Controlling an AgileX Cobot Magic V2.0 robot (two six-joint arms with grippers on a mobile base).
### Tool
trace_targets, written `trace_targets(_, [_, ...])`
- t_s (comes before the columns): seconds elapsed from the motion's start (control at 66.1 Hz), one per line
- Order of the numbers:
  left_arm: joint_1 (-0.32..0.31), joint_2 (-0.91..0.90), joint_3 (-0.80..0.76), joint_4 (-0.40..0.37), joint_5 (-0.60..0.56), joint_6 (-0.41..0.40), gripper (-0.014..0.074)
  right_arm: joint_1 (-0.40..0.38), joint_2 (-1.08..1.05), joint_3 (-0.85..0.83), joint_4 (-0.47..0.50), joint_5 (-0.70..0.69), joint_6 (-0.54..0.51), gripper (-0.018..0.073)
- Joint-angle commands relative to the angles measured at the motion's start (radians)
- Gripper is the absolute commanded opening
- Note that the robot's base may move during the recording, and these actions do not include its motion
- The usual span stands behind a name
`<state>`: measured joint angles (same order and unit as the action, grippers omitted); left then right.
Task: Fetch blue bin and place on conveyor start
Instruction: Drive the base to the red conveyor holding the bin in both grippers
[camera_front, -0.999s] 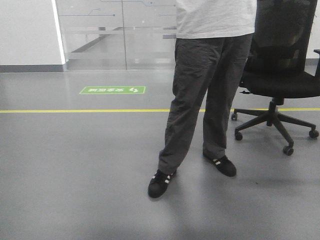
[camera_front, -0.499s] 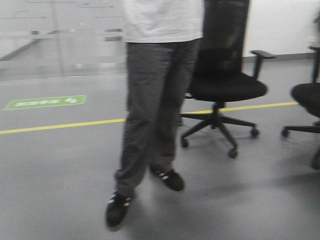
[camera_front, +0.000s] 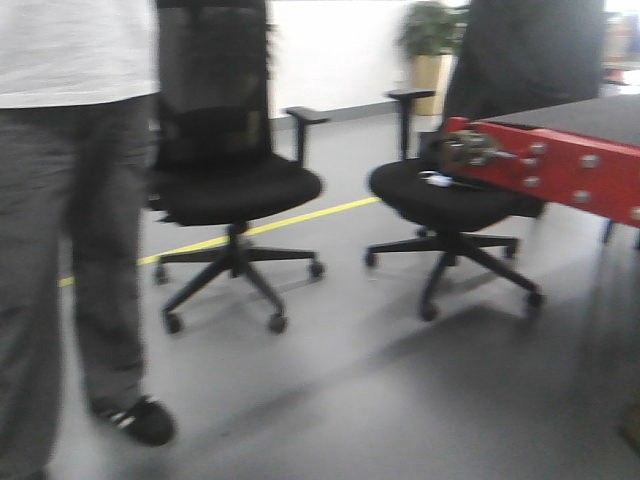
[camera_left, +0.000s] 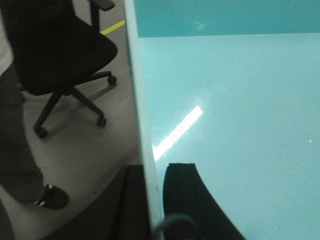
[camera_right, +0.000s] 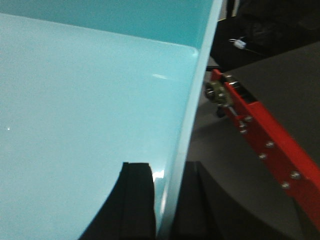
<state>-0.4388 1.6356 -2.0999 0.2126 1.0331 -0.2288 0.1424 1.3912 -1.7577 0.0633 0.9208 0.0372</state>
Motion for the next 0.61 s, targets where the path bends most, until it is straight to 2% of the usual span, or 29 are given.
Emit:
trace_targets(0.0, [-0.009,-0.013,-0.014,0.036,-0.063,0.009,-0.0111,0.000,-0.014,-0.008,0.011,-0.039,-0.027,-0.0153])
trace_targets(0.409, [-0.003,-0.013,-0.014,0.135,-0.063,0.009,-0.0111,0.000,-0.014,-0.008,0.011,-0.039,-0.027,-0.0153])
trace_targets(0.59, [-0.003,-0.013,-0.014,0.142,-0.063,0.009,-0.0111,0.000,-0.014,-0.008,0.011,-0.039,-0.027,-0.0153])
